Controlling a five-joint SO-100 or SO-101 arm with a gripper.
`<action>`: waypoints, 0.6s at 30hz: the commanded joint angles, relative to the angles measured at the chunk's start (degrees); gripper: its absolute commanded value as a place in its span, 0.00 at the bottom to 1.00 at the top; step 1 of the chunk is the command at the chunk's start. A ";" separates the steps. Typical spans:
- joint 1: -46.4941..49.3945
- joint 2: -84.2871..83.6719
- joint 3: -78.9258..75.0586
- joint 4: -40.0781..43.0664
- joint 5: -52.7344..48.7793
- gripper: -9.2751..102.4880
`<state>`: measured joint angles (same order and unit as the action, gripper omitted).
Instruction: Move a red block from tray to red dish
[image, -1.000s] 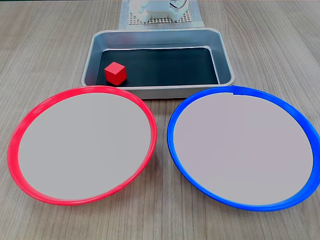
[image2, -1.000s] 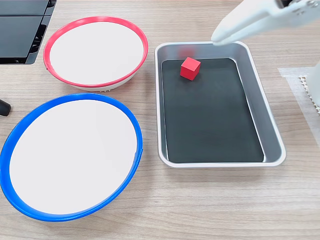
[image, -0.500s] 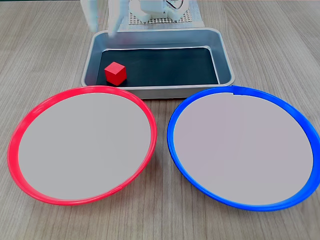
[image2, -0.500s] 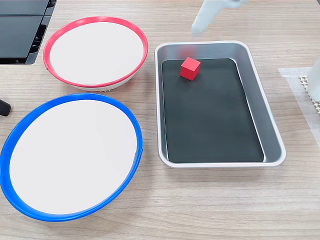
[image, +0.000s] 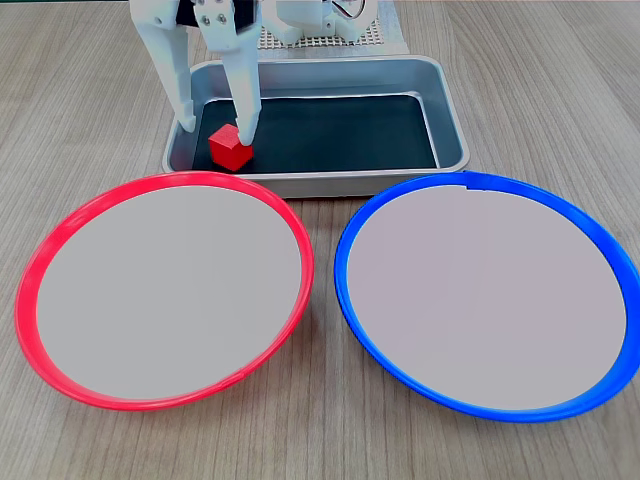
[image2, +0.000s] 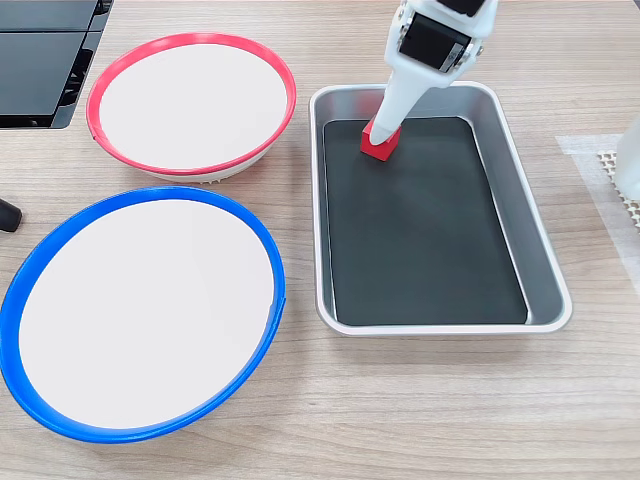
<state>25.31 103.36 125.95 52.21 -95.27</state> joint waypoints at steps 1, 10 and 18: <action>-0.79 -0.70 0.09 -1.76 0.26 0.28; -1.67 -2.20 2.81 -5.71 0.09 0.19; -5.27 2.72 2.72 -4.31 7.82 0.08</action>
<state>21.80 102.04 129.29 46.67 -91.41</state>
